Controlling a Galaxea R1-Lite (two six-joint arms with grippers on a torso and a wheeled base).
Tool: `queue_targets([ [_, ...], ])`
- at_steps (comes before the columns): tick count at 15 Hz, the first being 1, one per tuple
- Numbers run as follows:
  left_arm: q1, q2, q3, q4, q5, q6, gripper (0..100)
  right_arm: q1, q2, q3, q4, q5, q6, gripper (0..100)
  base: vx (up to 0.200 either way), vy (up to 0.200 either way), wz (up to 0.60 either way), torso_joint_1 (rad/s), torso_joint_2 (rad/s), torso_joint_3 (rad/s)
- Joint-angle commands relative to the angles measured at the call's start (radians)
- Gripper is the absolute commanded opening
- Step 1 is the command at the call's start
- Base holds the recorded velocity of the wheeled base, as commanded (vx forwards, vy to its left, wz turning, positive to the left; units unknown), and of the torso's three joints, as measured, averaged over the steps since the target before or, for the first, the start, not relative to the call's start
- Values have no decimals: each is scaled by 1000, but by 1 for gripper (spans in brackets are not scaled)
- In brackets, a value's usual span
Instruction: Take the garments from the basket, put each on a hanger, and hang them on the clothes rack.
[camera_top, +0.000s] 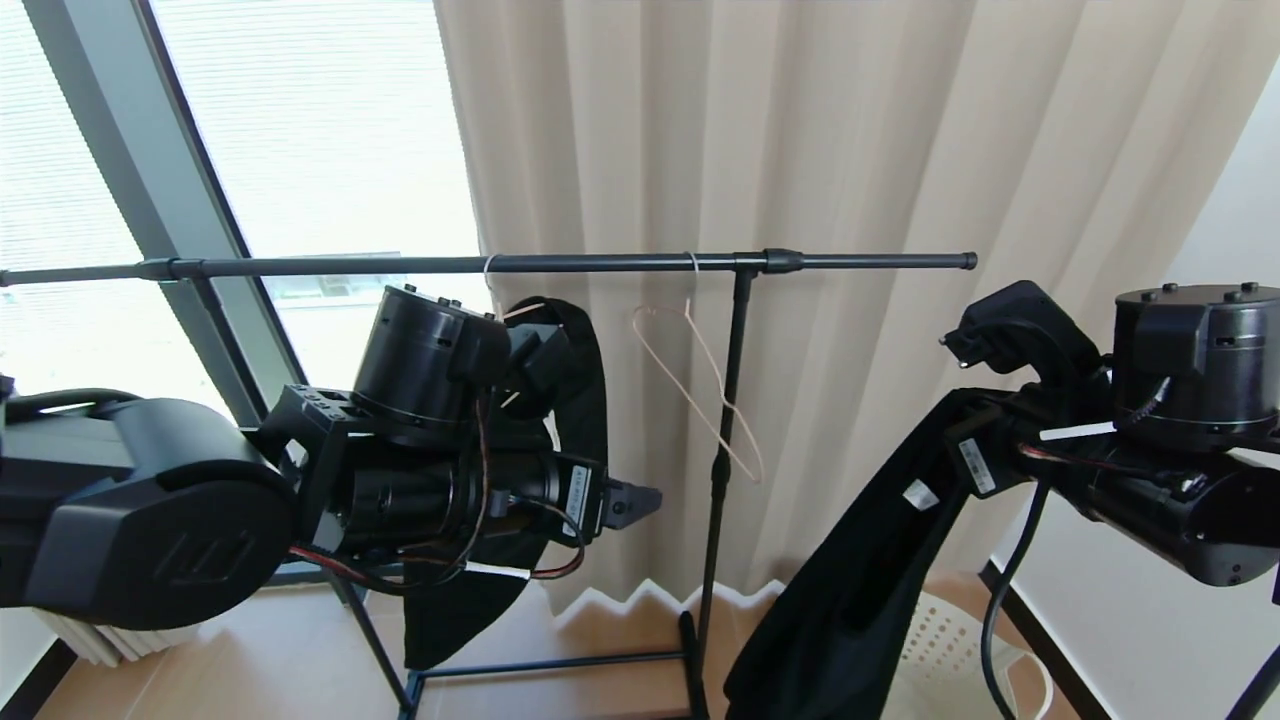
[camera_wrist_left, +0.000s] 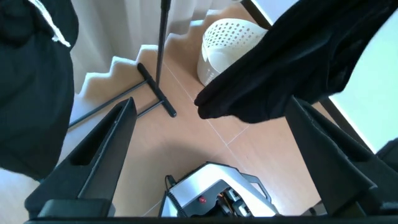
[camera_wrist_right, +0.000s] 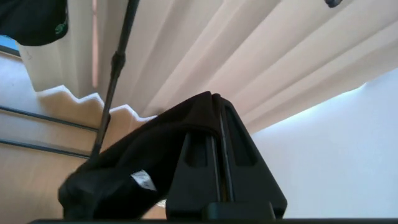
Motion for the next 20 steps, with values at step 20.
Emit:
queue_targets([
  [20, -23, 495, -604, 134, 321, -39, 100, 25, 74, -57, -2, -4, -32, 0, 30, -40, 0, -1, 0, 1],
])
